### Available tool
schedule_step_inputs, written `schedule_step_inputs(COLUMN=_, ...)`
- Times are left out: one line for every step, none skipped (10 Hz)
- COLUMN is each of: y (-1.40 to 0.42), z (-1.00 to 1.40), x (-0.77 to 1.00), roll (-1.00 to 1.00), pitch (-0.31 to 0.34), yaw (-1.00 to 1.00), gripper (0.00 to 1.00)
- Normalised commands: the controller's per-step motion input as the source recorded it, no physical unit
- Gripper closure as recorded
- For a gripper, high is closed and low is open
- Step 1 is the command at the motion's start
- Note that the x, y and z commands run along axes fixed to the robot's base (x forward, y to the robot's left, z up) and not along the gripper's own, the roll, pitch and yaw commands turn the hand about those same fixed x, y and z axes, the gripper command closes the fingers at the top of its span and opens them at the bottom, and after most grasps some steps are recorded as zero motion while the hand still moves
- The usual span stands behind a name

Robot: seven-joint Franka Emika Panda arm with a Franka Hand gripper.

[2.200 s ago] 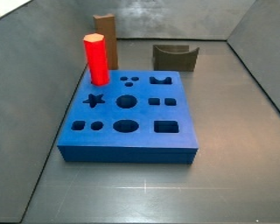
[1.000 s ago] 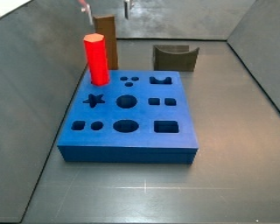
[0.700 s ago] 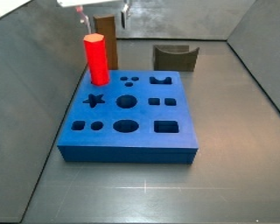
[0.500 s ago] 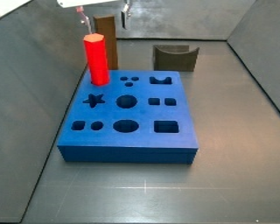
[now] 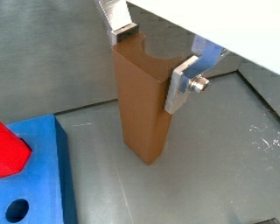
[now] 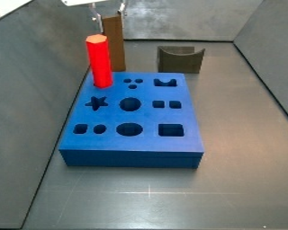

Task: Pick up the arch object. Move up. Move to above the board. Insert the arch object.
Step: Pick up the arch object.

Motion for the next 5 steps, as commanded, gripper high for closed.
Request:
schedule_step_inputs(y=0.00, z=0.00, x=0.00, roll=0.00, pitch=0.000, yaw=0.00, gripper=1.00)
schedule_step_inputs(y=0.00, z=0.00, x=0.00, roll=0.00, pitch=0.000, yaw=0.00, gripper=1.00)
schedule_step_inputs(y=0.00, z=0.00, x=0.00, roll=0.00, pitch=0.000, yaw=0.00, gripper=1.00)
schedule_step_inputs(y=0.00, z=0.00, x=0.00, roll=0.00, pitch=0.000, yaw=0.00, gripper=1.00)
schedule_step_inputs(y=0.00, z=0.00, x=0.00, roll=0.00, pitch=0.000, yaw=0.00, gripper=1.00)
